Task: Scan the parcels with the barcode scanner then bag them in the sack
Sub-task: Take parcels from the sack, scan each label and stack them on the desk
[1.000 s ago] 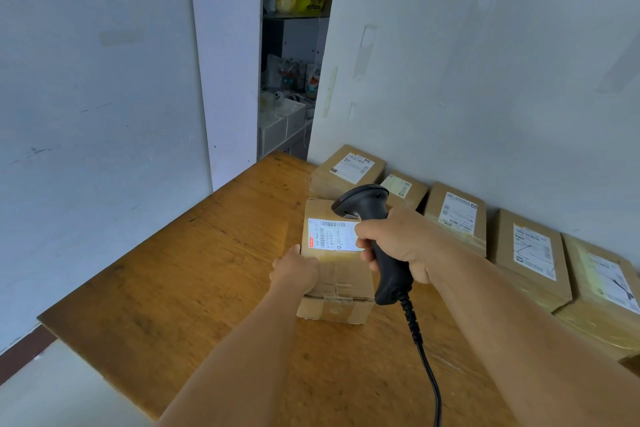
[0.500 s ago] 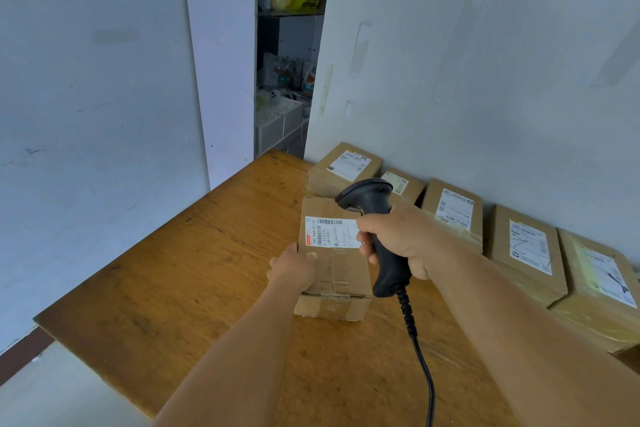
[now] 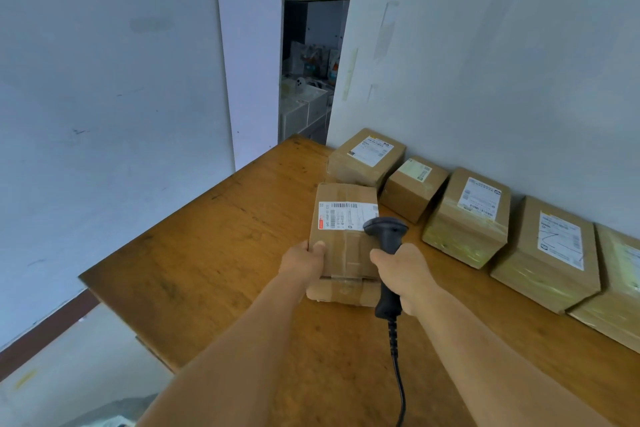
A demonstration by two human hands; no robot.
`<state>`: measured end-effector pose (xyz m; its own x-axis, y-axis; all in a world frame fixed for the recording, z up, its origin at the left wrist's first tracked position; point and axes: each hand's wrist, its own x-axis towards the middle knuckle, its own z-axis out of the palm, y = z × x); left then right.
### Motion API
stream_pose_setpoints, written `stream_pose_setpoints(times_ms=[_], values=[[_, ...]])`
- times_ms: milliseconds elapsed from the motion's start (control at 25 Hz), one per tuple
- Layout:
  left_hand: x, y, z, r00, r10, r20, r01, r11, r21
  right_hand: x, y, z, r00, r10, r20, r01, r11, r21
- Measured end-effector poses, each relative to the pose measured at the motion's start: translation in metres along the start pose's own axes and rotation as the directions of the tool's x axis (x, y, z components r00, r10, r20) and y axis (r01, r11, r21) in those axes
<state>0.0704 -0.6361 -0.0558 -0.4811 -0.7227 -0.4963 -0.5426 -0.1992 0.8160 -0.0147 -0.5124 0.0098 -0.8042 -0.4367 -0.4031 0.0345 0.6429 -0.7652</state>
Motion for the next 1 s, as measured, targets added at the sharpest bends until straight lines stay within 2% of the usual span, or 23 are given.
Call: stream_pose_setpoints(times_ms=[80,200,320,480,560,760,1000], values=[[-0.036,-0.001,-0.009,0.998,-0.007,0.061,0.015,0.992,-0.129,-0.012,0.002,-0.005,0.998,-0.062,0.01,0.062,0.998,-0.005],[-0.093,-0.008,-0.02,0.996,-0.011,0.093,0.03,0.979,-0.203,-0.046,0.01,-0.013,0.989,-0.139,0.043,0.139,0.99,-0.002],[-0.139,-0.039,-0.021,0.996,0.071,-0.055,-0.082,0.972,-0.222,-0.092,0.023,-0.019,0.97,-0.214,0.113,0.21,0.977,0.042],[-0.22,-0.094,-0.019,0.935,0.1,-0.339,-0.201,0.939,-0.278,-0.166,0.055,-0.015,0.917,-0.3,0.263,0.294,0.954,0.062],[-0.259,-0.126,-0.027,0.891,0.044,-0.452,-0.203,0.929,-0.31,-0.202,0.07,-0.003,0.882,-0.316,0.348,0.321,0.946,0.045],[-0.335,-0.208,-0.064,0.765,-0.122,-0.632,-0.199,0.889,-0.412,-0.276,0.096,0.054,0.761,-0.371,0.532,0.43,0.903,0.015],[-0.4,-0.322,-0.104,0.656,-0.352,-0.668,-0.14,0.813,-0.565,-0.354,0.14,0.149,0.647,-0.323,0.691,0.511,0.856,-0.079]])
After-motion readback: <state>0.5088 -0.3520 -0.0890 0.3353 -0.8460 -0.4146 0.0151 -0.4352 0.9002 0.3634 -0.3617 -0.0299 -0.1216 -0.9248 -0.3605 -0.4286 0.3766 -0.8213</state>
